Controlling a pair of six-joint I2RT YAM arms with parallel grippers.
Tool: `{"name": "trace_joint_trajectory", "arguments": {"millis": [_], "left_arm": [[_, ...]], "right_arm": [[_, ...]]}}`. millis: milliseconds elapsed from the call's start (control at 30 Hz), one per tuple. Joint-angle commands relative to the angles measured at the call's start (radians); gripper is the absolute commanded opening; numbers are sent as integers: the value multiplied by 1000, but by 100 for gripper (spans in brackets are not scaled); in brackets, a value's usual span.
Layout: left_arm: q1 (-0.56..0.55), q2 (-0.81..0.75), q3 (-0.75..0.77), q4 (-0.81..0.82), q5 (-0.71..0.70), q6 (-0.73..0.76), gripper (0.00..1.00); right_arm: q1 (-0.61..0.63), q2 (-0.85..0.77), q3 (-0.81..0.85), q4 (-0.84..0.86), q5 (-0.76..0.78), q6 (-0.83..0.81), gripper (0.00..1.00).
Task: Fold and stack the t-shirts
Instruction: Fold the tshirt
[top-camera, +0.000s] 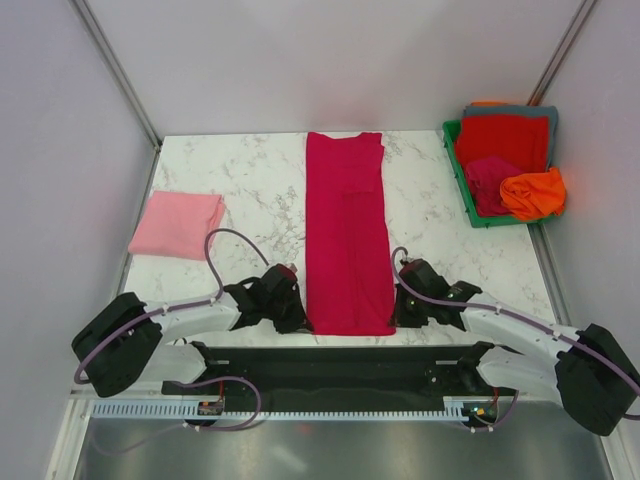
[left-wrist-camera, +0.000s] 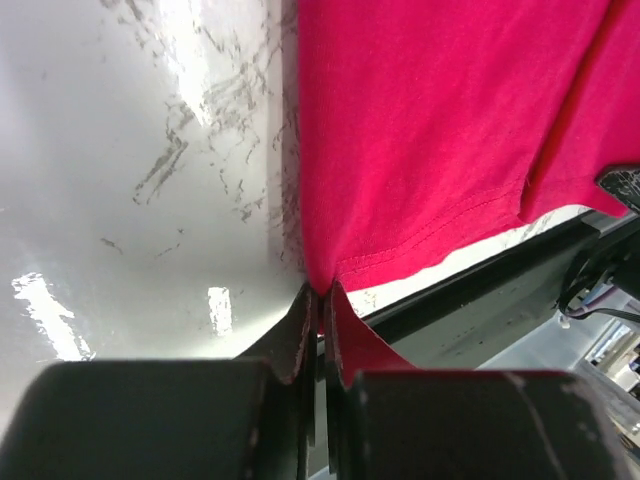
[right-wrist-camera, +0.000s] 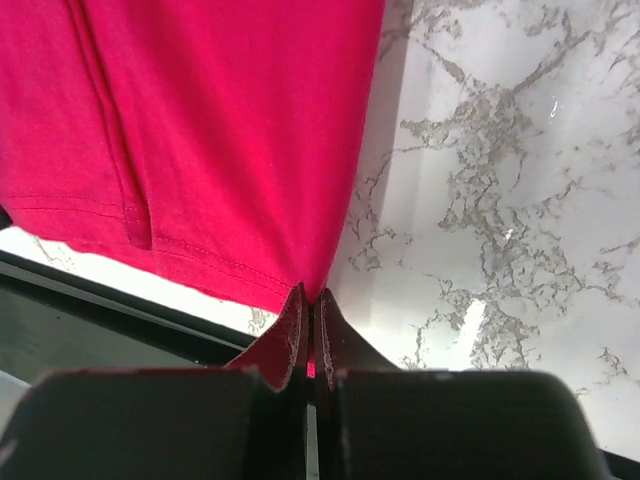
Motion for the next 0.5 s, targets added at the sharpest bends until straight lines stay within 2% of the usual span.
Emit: {"name": "trace_joint_trajectory", "arguments": {"millis": [0,133,267,467], "left_arm": [[-1,-45,-5,1,5,-21,2],[57,-115,21,-8,89,5,2],[131,-171,114,-77,104,51,2],[258,-100,286,-142,137,140,2]], "right_arm": [[5,-46,53,-35,-7,5,0],[4,-59,209,-120,48,-30,0],[-25,-39,329,-167,117,-70,0],[-155,101,493,-140,95,-156,0]]}}
